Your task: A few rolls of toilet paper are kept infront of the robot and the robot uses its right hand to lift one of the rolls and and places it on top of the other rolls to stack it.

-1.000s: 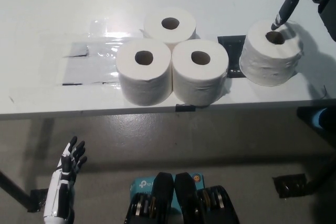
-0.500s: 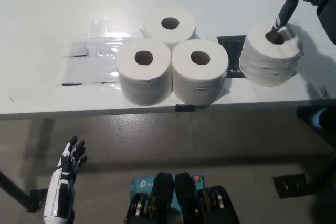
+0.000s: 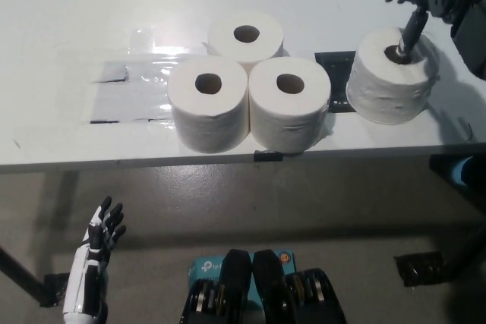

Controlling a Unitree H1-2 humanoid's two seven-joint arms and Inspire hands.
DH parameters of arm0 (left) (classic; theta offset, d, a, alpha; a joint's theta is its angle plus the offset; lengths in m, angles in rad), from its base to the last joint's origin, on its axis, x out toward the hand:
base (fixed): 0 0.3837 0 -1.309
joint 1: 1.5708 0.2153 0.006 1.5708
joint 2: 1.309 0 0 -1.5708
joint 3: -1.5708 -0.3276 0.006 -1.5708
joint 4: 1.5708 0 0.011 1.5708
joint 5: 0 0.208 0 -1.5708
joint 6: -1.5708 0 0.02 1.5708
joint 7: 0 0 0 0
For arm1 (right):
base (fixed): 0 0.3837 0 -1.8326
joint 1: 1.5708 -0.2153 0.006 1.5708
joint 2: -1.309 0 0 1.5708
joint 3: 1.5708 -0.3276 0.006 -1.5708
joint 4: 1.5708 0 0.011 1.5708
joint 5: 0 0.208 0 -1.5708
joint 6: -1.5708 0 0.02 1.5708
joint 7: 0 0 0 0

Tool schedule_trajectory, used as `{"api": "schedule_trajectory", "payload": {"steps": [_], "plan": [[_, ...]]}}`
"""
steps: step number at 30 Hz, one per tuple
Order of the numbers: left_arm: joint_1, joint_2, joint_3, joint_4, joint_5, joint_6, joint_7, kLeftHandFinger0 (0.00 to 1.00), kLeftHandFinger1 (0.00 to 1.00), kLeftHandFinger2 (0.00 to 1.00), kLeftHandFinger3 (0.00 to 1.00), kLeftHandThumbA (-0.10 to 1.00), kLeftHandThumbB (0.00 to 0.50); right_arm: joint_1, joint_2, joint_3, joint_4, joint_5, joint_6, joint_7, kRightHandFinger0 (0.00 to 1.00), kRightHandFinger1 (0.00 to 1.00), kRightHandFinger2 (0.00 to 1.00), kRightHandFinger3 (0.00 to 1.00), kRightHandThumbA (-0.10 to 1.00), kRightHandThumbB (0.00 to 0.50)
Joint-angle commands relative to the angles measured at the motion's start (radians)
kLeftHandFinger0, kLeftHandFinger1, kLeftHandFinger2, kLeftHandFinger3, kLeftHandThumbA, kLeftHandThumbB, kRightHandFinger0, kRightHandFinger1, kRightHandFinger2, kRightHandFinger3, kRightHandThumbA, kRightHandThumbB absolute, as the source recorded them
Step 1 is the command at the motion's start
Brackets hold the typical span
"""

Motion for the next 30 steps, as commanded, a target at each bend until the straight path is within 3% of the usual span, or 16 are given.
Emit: {"api": "schedule_trajectory", "payload": {"steps": [1,10,14,17,19,22,27,30], "plan": [[-0.006,0.006,-0.004,-0.040,-0.002,-0.034,0.002,1.00,1.00,1.00,1.00,1.00,0.208,-0.037,0.003,0.018,0.004,-0.019,-0.001,-0.060,1.00,1.00,1.00,1.00,0.95,0.469],[-0.008,0.006,-0.003,-0.043,-0.007,-0.028,0.001,1.00,1.00,1.00,1.00,1.00,0.217,-0.031,-0.006,0.019,0.011,-0.011,0.013,-0.088,1.00,1.00,1.00,1.00,0.91,0.474],[-0.006,0.006,-0.004,-0.043,-0.001,-0.029,0.003,1.00,1.00,1.00,1.00,1.00,0.238,-0.023,-0.002,0.010,0.017,0.002,-0.003,-0.076,1.00,1.00,1.00,1.00,0.89,0.441],[-0.005,0.006,-0.005,-0.043,-0.006,-0.032,0.000,1.00,1.00,1.00,1.00,1.00,0.206,-0.013,0.012,-0.009,0.024,0.017,0.030,-0.094,1.00,1.00,1.00,1.00,0.82,0.473],[0.000,0.001,-0.007,-0.046,-0.001,-0.028,0.003,1.00,1.00,1.00,1.00,1.00,0.200,-0.002,0.023,0.002,0.028,0.004,0.023,-0.109,1.00,1.00,1.00,1.00,0.83,0.476],[0.001,0.001,-0.008,-0.051,-0.005,-0.025,0.002,1.00,1.00,1.00,1.00,1.00,0.211,0.005,0.031,0.018,0.032,-0.010,0.004,-0.101,1.00,1.00,1.00,1.00,0.87,0.455],[0.000,0.001,-0.011,-0.056,-0.001,-0.022,0.002,1.00,1.00,1.00,1.00,1.00,0.201,0.032,0.054,-0.039,0.041,0.047,-0.003,-0.102,1.00,1.00,1.00,1.00,0.75,0.411],[0.001,0.002,-0.011,-0.060,0.003,-0.026,0.004,1.00,1.00,1.00,1.00,1.00,0.201,0.041,0.072,-0.039,0.047,0.038,0.006,-0.103,1.00,1.00,1.00,1.00,0.76,0.446]]}}
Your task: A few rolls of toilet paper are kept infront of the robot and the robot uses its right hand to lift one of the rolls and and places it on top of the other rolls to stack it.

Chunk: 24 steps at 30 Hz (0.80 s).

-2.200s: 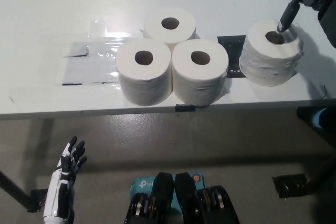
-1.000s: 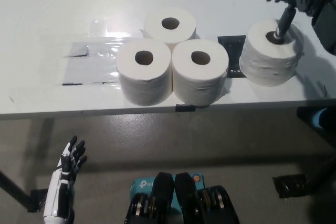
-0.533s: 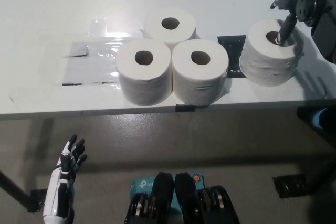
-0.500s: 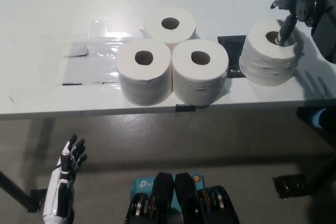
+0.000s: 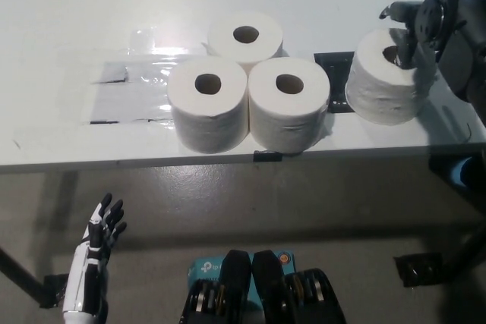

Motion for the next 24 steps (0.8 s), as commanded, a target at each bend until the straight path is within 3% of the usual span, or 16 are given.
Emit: {"api": "schedule_trajectory", "payload": {"steps": [1,3,4,5,6,7,8,9,11,12,13,17,18,19,20,24], "plan": [[0.002,0.002,-0.006,-0.039,0.004,-0.028,0.004,1.00,1.00,1.00,1.00,1.00,0.202,0.009,0.032,-0.020,0.017,0.029,0.006,-0.008,1.00,1.00,1.00,1.00,0.76,0.451],[0.002,0.002,-0.007,-0.039,0.009,-0.030,0.005,1.00,1.00,1.00,1.00,1.00,0.223,0.017,0.041,-0.014,0.019,0.020,0.008,-0.012,0.98,1.00,1.00,1.00,0.71,0.440],[0.001,0.003,-0.007,-0.039,0.008,-0.033,0.005,1.00,1.00,1.00,1.00,1.00,0.223,0.024,0.047,-0.028,0.022,0.033,0.026,-0.016,0.83,0.91,0.97,1.00,0.61,0.446],[0.000,0.004,-0.006,-0.039,0.004,-0.032,0.003,1.00,1.00,1.00,1.00,1.00,0.224,0.027,0.049,-0.026,0.022,0.030,0.029,-0.021,0.77,0.96,1.00,1.00,0.48,0.437],[-0.001,0.004,-0.005,-0.038,-0.001,-0.032,0.002,1.00,1.00,1.00,1.00,1.00,0.238,0.035,0.053,-0.009,0.022,0.011,0.024,-0.030,0.52,0.67,0.71,0.92,0.38,0.400],[-0.004,0.005,-0.004,-0.039,-0.002,-0.031,0.003,1.00,1.00,1.00,1.00,1.00,0.237,0.043,0.055,0.011,0.021,-0.011,0.009,-0.049,0.29,0.45,0.55,0.74,0.16,0.345],[-0.004,0.004,-0.003,-0.040,-0.002,-0.032,0.003,1.00,1.00,1.00,1.00,1.00,0.236,0.049,0.055,0.015,0.020,-0.014,0.001,-0.066,0.28,0.44,0.52,0.67,0.08,0.325],[-0.004,0.005,-0.005,-0.044,-0.003,-0.032,0.002,1.00,1.00,1.00,1.00,1.00,0.230,0.058,0.054,0.023,0.017,-0.021,0.003,-0.105,0.31,0.38,0.48,0.96,-0.10,0.204],[-0.010,0.006,-0.002,-0.048,-0.002,-0.023,0.003,1.00,1.00,1.00,1.00,1.00,0.237,0.059,0.051,0.030,0.016,-0.025,0.001,-0.127,0.13,0.28,0.44,1.00,-0.10,0.157],[-0.009,0.006,-0.002,-0.054,-0.003,-0.017,0.003,1.00,1.00,1.00,1.00,1.00,0.237,0.065,0.046,0.027,0.016,-0.021,0.001,-0.143,0.05,0.28,0.47,1.00,-0.10,0.143],[-0.009,0.007,-0.002,-0.056,-0.005,-0.015,0.001,1.00,1.00,1.00,1.00,1.00,0.240,0.068,0.044,0.028,0.016,-0.021,-0.001,-0.151,0.07,0.36,0.49,1.00,-0.10,0.146],[-0.016,0.010,0.000,-0.049,-0.012,-0.023,-0.002,1.00,1.00,1.00,1.00,1.00,0.269,0.085,0.029,0.033,0.017,-0.022,-0.003,-0.190,0.13,0.51,0.52,1.00,-0.10,0.174],[-0.018,0.011,0.000,-0.047,-0.012,-0.025,-0.003,1.00,1.00,1.00,1.00,1.00,0.259,0.087,0.026,0.035,0.017,-0.022,-0.007,-0.194,0.16,0.57,0.55,1.00,-0.10,0.178],[-0.017,0.009,-0.001,-0.050,-0.013,-0.019,-0.003,1.00,1.00,1.00,1.00,1.00,0.269,0.091,0.022,0.030,0.017,-0.016,-0.006,-0.194,0.28,0.60,0.56,1.00,-0.10,0.177],[-0.017,0.009,-0.001,-0.051,-0.013,-0.018,-0.003,1.00,1.00,1.00,1.00,1.00,0.271,0.092,0.021,0.028,0.018,-0.014,-0.005,-0.194,0.30,0.53,0.53,1.00,-0.10,0.172],[-0.022,0.009,-0.002,-0.050,-0.014,-0.015,-0.005,1.00,1.00,1.00,1.00,1.00,0.292,0.106,0.011,0.020,0.018,-0.005,-0.010,-0.203,0.08,0.25,0.37,1.00,-0.10,0.144]]}}
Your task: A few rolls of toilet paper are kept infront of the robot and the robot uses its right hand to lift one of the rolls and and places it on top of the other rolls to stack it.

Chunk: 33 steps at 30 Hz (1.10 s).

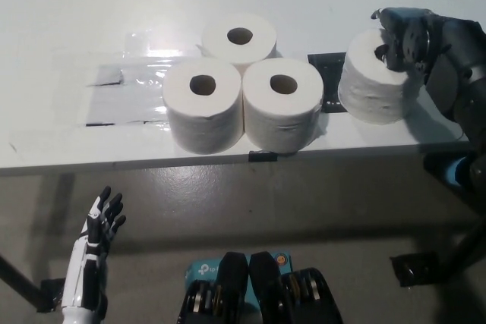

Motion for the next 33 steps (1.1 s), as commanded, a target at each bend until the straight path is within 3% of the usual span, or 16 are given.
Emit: {"api": "schedule_trajectory", "payload": {"steps": [1,4,7,8,9,11,12,15,17,19,22,24,25,28,29,33], "plan": [[-0.015,0.010,-0.002,-0.033,-0.010,-0.017,-0.003,1.00,1.00,1.00,1.00,1.00,0.289,0.055,-0.012,-0.004,0.014,0.007,-0.007,-0.042,0.06,0.24,0.38,1.00,-0.10,0.141],[-0.016,0.012,-0.002,-0.031,-0.010,-0.018,-0.004,1.00,1.00,1.00,1.00,1.00,0.284,0.059,-0.018,-0.026,0.010,0.027,-0.017,-0.058,0.01,0.19,0.34,0.99,-0.10,0.150],[-0.030,0.016,0.003,-0.025,-0.005,-0.024,0.000,1.00,1.00,1.00,1.00,1.00,0.282,0.051,-0.021,-0.061,0.008,0.052,-0.026,-0.064,0.00,0.14,0.27,0.72,-0.10,0.139],[-0.030,0.016,0.003,-0.023,-0.010,-0.026,-0.003,1.00,1.00,1.00,1.00,1.00,0.283,0.050,-0.022,-0.066,0.008,0.054,-0.026,-0.057,0.00,0.13,0.27,0.69,-0.10,0.133],[-0.030,0.016,0.003,-0.022,-0.012,-0.025,-0.004,1.00,1.00,1.00,1.00,1.00,0.293,0.049,-0.024,-0.069,0.008,0.055,-0.028,-0.048,0.00,0.13,0.26,0.90,-0.10,0.138],[-0.030,0.020,0.001,-0.021,-0.014,-0.030,-0.007,1.00,1.00,1.00,1.00,1.00,0.297,0.038,-0.025,-0.082,0.014,0.066,-0.003,0.023,0.01,0.15,0.26,1.00,-0.10,0.145],[-0.030,0.020,0.001,-0.021,-0.014,-0.031,-0.007,1.00,1.00,1.00,1.00,1.00,0.308,0.035,-0.026,-0.086,0.015,0.070,0.002,0.044,0.06,0.23,0.32,1.00,-0.10,0.127],[-0.031,0.023,0.001,-0.018,-0.026,-0.034,-0.012,1.00,1.00,1.00,1.00,1.00,0.318,0.006,-0.029,-0.060,0.020,0.052,-0.007,0.189,0.00,0.06,0.12,0.95,-0.10,0.165],[-0.031,0.023,0.001,-0.021,-0.027,-0.027,-0.011,1.00,1.00,1.00,1.00,1.00,0.307,-0.009,-0.027,-0.044,0.020,0.039,-0.011,0.236,0.00,0.04,0.11,0.93,-0.10,0.173],[-0.030,0.021,0.000,-0.022,-0.029,-0.025,-0.011,1.00,1.00,1.00,1.00,1.00,0.288,-0.022,-0.017,-0.034,0.022,0.034,0.005,0.287,0.00,0.03,0.13,1.00,-0.10,0.176],[-0.029,0.021,-0.001,-0.024,-0.026,-0.024,-0.010,1.00,1.00,1.00,1.00,1.00,0.290,-0.030,-0.007,-0.018,0.020,0.028,-0.007,0.331,0.00,0.08,0.17,1.00,-0.10,0.206],[-0.028,0.022,-0.002,-0.026,-0.028,-0.025,-0.012,1.00,1.00,1.00,1.00,1.00,0.284,-0.039,-0.002,-0.026,0.016,0.043,-0.008,0.374,0.00,0.00,0.08,1.00,-0.10,0.217],[-0.036,0.023,-0.001,-0.025,-0.028,-0.023,-0.011,1.00,1.00,1.00,1.00,1.00,0.274,-0.047,-0.002,-0.022,0.014,0.041,-0.023,0.392,0.00,0.00,0.02,0.97,-0.10,0.221],[-0.048,0.025,0.001,-0.026,-0.037,-0.014,-0.015,1.00,1.00,1.00,1.00,1.00,0.272,-0.064,0.002,-0.020,0.012,0.043,-0.019,0.426,0.00,0.00,0.00,0.82,-0.10,0.218],[-0.048,0.025,0.001,-0.027,-0.038,-0.012,-0.015,1.00,1.00,1.00,1.00,1.00,0.258,-0.067,0.003,-0.018,0.011,0.043,-0.018,0.438,0.00,0.00,0.00,0.84,-0.10,0.235],[-0.050,0.028,0.001,-0.028,-0.045,-0.008,-0.020,1.00,1.00,1.00,1.00,1.00,0.280,-0.078,0.004,-0.005,0.005,0.035,-0.016,0.494,0.00,0.00,0.00,0.73,-0.10,0.179]]}}
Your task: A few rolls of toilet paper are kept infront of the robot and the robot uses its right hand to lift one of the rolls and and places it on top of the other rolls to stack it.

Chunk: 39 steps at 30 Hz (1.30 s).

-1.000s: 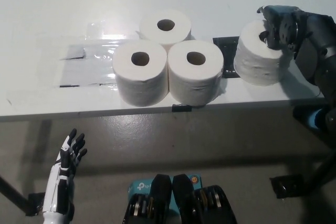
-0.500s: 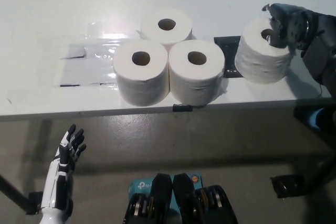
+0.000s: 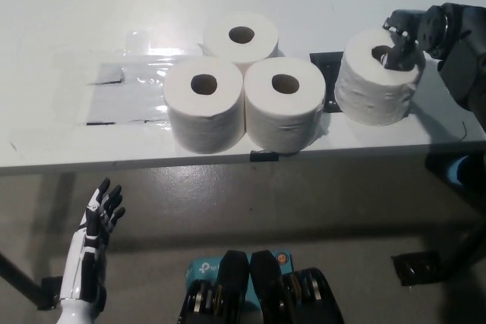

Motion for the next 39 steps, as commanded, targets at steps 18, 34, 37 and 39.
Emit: {"api": "schedule_trajectory", "payload": {"steps": [18,34,37,39], "plan": [[-0.020,0.018,0.002,-0.030,-0.032,-0.020,-0.014,1.00,1.00,0.95,1.00,1.00,0.262,-0.081,0.008,0.019,0.016,0.037,0.042,0.457,0.00,0.00,0.11,0.57,0.31,0.244],[-0.029,0.021,0.007,-0.034,-0.044,-0.019,-0.012,1.00,1.00,0.93,1.00,1.00,0.285,-0.054,0.029,0.031,-0.005,0.018,-0.021,0.269,0.07,0.47,0.80,0.50,0.68,0.112],[-0.031,0.018,0.005,-0.037,-0.042,-0.014,-0.011,1.00,1.00,0.92,1.00,1.00,0.292,-0.045,0.024,0.011,-0.005,0.023,-0.019,0.255,0.03,0.38,0.63,0.55,0.66,0.118],[-0.031,0.017,0.004,-0.039,-0.043,-0.013,-0.011,1.00,1.00,0.92,1.00,1.00,0.286,-0.035,0.023,-0.002,-0.006,0.027,-0.015,0.244,0.00,0.29,0.52,0.52,0.65,0.120]]}}
